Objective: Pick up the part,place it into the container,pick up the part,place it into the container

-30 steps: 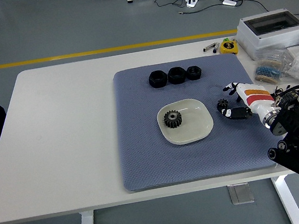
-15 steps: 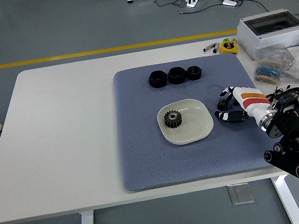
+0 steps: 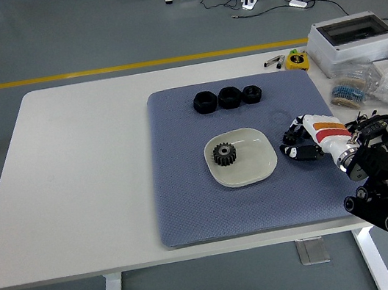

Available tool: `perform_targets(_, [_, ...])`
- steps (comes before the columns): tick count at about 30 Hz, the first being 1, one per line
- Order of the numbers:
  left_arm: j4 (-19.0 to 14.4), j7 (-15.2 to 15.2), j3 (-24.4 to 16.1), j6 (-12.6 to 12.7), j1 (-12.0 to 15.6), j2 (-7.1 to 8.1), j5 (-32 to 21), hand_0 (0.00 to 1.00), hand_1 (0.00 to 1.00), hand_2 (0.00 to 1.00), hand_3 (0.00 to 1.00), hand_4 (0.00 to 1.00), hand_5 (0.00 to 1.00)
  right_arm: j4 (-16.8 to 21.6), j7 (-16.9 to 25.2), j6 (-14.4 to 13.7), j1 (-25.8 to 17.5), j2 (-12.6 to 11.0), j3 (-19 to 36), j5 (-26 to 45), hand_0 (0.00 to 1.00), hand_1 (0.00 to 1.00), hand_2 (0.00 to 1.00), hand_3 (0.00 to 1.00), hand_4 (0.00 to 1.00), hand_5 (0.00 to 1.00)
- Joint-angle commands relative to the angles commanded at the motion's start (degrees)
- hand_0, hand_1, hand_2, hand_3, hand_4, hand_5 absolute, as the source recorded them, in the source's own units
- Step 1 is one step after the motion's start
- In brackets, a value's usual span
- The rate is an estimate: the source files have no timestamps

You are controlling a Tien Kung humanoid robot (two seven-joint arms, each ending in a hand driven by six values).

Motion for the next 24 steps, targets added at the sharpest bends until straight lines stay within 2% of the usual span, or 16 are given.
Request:
perform_targets(5, [0.0, -0.1, 0.0, 0.0, -0.1, -0.01, 0.0, 0.690, 0.700, 0.738, 0.642, 0.666, 0.660, 0.1, 0.2, -0.3, 0.1, -0.1, 0.2, 0.0, 0.212, 0.367, 0.475, 0.521, 0.747, 0.474])
perform_targets(6, [0.0, -0.1, 0.1, 0.0, -0.1, 0.00, 0.0, 0.690, 0.700, 0.737, 0.643, 0.666, 0.660, 0.1, 0.3, -0.5, 0.1, -0.1, 0.2, 0.0, 0.179, 0.334, 0.463, 0.518, 0.731, 0.483])
perform_targets(24, [0.0, -0.1, 0.0, -0.1, 0.0, 0.04, 0.0, 0.690, 0.700, 0.737, 0.643, 0.666, 0.660, 1.0, 0.8, -1.0, -0.4, -1.0, 1.4, -0.2, 0.163, 0.332, 0.457, 0.513, 0.711, 0.480])
